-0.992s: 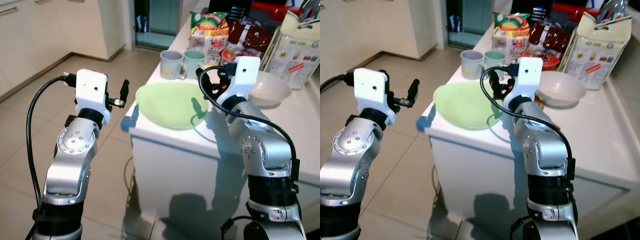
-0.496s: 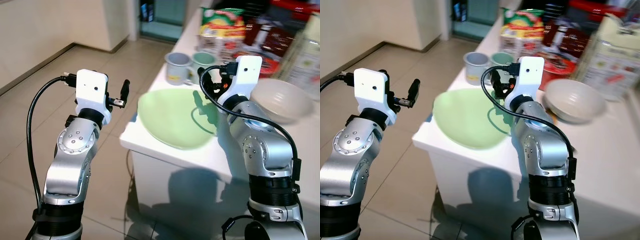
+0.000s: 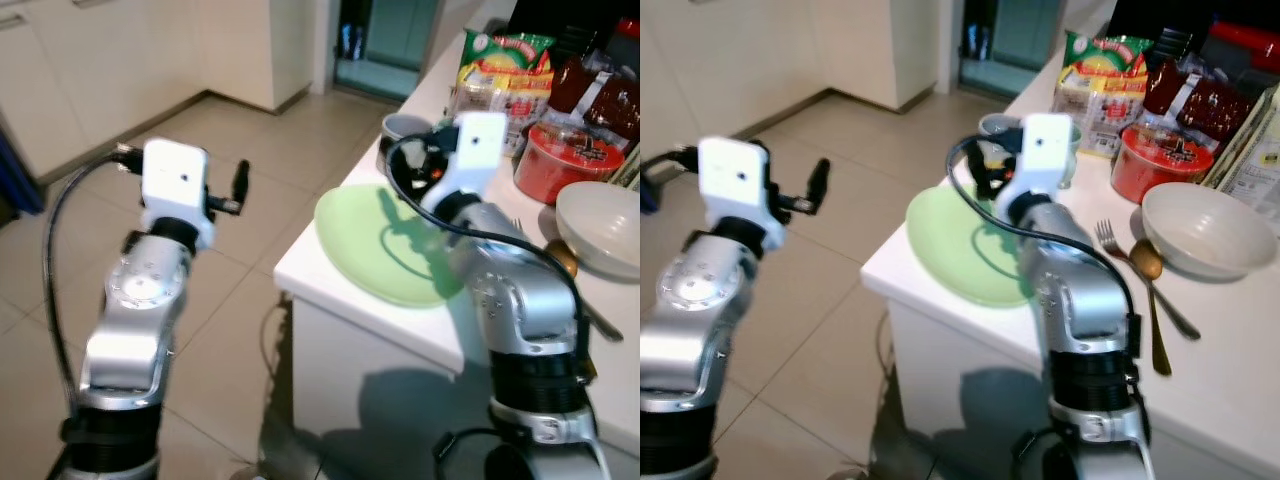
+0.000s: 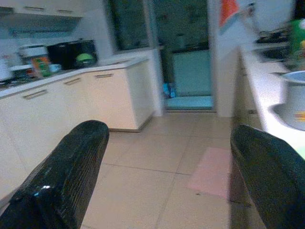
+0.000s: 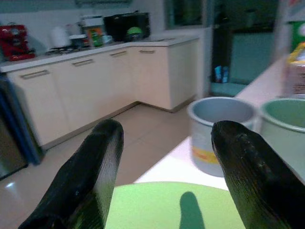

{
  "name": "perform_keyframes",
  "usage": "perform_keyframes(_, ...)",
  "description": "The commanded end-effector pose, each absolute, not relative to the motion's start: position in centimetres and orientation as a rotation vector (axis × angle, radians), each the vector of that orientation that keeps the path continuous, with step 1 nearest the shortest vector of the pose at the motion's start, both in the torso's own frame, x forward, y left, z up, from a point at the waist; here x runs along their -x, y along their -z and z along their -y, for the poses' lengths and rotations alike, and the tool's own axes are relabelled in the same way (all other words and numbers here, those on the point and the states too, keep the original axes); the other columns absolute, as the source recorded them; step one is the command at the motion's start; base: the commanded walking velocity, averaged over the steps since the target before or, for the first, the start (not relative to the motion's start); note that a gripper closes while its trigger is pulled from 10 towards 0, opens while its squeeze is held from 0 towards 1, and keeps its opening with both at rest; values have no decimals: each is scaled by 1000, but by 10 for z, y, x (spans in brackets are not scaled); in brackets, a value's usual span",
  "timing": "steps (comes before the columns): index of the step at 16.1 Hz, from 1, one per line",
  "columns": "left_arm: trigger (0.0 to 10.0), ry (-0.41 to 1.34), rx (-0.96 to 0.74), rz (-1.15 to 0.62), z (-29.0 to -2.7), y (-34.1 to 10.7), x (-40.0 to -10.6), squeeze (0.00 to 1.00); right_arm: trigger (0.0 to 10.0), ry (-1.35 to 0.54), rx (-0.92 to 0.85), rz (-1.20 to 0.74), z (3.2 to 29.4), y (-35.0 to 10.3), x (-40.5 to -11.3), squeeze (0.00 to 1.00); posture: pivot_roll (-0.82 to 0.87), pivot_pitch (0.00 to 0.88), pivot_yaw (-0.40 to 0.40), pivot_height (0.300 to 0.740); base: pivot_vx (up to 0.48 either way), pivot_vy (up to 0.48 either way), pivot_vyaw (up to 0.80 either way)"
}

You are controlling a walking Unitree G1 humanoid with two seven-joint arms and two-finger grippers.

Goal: Setting the table

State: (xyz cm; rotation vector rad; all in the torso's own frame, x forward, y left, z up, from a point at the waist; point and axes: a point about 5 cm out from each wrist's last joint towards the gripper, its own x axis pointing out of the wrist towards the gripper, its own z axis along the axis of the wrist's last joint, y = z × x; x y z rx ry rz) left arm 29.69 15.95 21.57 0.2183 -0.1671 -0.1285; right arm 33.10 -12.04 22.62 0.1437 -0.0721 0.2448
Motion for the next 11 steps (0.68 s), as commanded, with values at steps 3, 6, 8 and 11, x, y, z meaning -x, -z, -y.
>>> perform_keyframes(3, 10000, 137, -223, 186, -157, -220, -297, 0, 10000, -221, -148, 84, 126, -229, -330, 0, 46, 0, -21, 740, 0, 0, 0)
perform_keyframes(6, 10000, 137, -225, 180, -157, -219, -297, 0, 10000, -217, -147, 80, 126, -227, -330, 0, 47, 0, -20, 740, 0, 0, 0)
perform_keyframes(8, 10000, 135, -227, 181, -157, -219, -297, 0, 10000, -215, -146, 77, 127, -226, -329, 0, 48, 0, -21, 740, 0, 0, 0)
perform_keyframes(11, 10000, 131, -216, 187, -157, -220, -296, 0, 10000, -216, -148, 74, 126, -226, -329, 0, 47, 0, -23, 740, 0, 0, 0)
